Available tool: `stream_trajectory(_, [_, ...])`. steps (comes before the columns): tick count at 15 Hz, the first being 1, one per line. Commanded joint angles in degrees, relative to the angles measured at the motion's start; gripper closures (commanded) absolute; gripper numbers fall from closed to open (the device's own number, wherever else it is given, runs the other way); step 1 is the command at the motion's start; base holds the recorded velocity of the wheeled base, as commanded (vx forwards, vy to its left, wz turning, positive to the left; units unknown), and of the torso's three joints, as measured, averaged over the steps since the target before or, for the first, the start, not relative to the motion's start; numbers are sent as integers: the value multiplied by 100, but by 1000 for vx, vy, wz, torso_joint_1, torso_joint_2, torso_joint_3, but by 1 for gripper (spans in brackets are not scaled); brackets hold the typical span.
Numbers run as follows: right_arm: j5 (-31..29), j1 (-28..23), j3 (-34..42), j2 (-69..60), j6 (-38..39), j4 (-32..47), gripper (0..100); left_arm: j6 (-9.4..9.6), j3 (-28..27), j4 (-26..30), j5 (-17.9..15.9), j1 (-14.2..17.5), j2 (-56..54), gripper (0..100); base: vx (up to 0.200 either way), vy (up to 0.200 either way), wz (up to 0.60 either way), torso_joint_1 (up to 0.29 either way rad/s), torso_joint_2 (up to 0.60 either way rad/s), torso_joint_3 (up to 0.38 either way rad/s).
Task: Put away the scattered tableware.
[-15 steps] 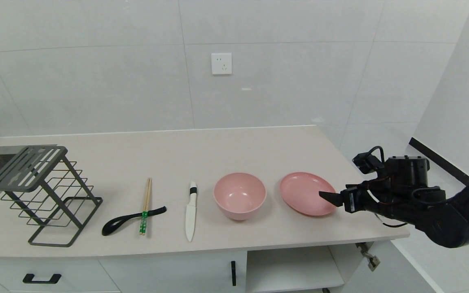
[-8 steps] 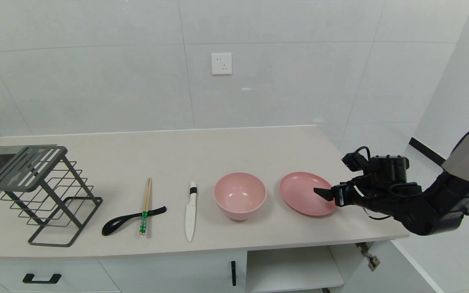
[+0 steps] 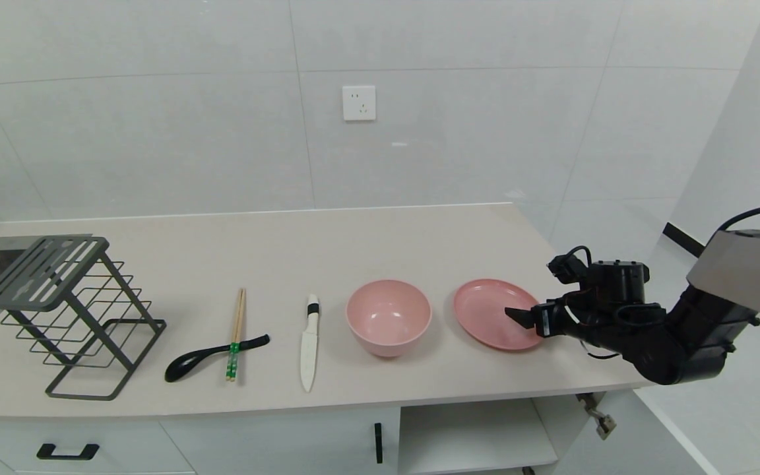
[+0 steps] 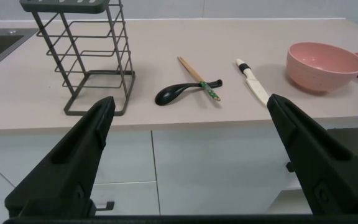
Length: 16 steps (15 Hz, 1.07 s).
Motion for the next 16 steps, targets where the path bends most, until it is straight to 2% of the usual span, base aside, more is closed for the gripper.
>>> stream_trajectory(1, [3,25,-14,116,-6,0,0,-2,0,0,1,0,7,0,0,0,0,0,0,0])
stream_trajectory(6, [38,209,-6,248,-15,-9,0,-2,0,0,1,0,7,0,0,0,0,0,0,0])
stream_trajectory(7, [21,218,-23,318,-15,-9,100,-2,0,0,1,0,7,0,0,0,0,0,0,0])
stream_trajectory(12, [30,-142,3,336,99,-9,100,-2,0,0,1,0,7,0,0,0,0,0,0,0])
stream_trajectory(14, [65,-186,3,81,688,-97,100,-2,0,0,1,0,7,0,0,0,0,0,0,0])
stream_trajectory(16, [258,-98,144,-464,1699,-325,100,-2,0,0,1,0,7,0,0,0,0,0,0,0])
